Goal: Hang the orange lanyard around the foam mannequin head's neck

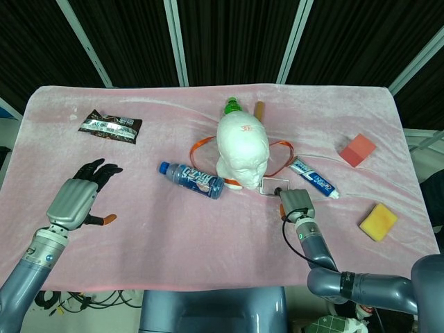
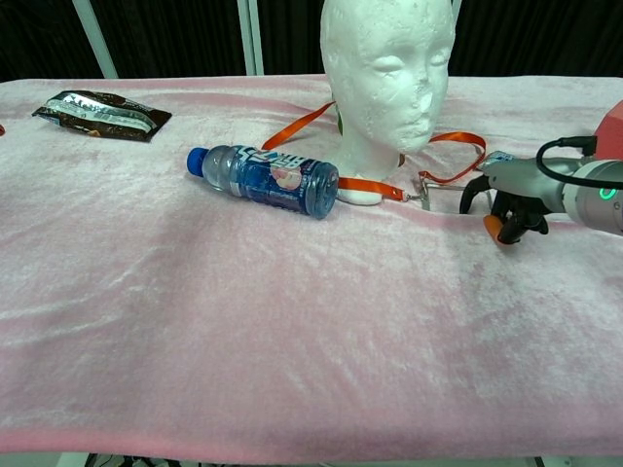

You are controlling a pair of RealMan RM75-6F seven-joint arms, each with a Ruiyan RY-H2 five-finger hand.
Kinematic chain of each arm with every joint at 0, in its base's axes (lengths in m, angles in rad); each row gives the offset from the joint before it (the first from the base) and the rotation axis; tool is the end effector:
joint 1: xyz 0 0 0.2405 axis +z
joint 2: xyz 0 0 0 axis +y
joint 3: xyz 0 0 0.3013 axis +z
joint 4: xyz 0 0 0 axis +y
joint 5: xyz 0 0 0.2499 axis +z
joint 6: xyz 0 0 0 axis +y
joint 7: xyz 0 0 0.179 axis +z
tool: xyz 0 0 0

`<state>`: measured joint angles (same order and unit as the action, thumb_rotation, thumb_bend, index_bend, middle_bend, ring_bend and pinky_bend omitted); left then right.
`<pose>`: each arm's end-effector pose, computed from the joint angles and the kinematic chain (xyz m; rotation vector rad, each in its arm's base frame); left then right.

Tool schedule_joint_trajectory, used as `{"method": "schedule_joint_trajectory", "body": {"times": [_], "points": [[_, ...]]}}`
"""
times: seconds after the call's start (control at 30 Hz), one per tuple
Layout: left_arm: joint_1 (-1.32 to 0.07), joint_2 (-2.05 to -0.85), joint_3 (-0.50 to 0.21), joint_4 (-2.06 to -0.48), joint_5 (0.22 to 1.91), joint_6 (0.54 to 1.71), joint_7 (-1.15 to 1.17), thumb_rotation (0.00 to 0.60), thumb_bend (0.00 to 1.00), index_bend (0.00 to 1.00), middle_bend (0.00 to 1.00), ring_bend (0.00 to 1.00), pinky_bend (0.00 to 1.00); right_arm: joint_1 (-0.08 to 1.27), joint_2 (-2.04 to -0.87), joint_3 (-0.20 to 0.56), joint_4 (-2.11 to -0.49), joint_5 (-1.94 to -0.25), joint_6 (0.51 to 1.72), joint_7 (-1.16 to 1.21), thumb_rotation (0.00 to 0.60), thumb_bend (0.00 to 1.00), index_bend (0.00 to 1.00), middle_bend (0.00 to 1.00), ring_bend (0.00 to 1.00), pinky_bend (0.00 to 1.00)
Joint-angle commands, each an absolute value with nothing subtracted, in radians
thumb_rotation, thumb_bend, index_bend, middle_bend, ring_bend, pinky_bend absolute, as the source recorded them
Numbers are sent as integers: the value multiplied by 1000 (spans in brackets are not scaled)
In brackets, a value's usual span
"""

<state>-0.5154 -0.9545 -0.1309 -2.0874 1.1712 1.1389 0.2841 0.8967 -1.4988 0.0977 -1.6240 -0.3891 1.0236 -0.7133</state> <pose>-0.1923 0.3266 0.1159 -1.7049 -1.0041 -0.9457 -0.2078 -0.4072 -0.0708 1.7355 -1.1667 0.4413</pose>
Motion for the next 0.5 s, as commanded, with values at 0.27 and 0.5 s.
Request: {"method": "schedule_joint_trajectory", "body": {"times": [0.27,0.5], "points": [[-518,-958,-130,-2084,1171,1134,284,600,131,155,142,0,102,881,-1478,76,-1687,-400,1042,-719,600,665,293,746,783,623],[-518,-958,-131,-2082,1172,1134,277,600,131,155,142,0,102,870,-1469,69,-1739,-435,1080,-719,600,665,300,748,787,623]]}}
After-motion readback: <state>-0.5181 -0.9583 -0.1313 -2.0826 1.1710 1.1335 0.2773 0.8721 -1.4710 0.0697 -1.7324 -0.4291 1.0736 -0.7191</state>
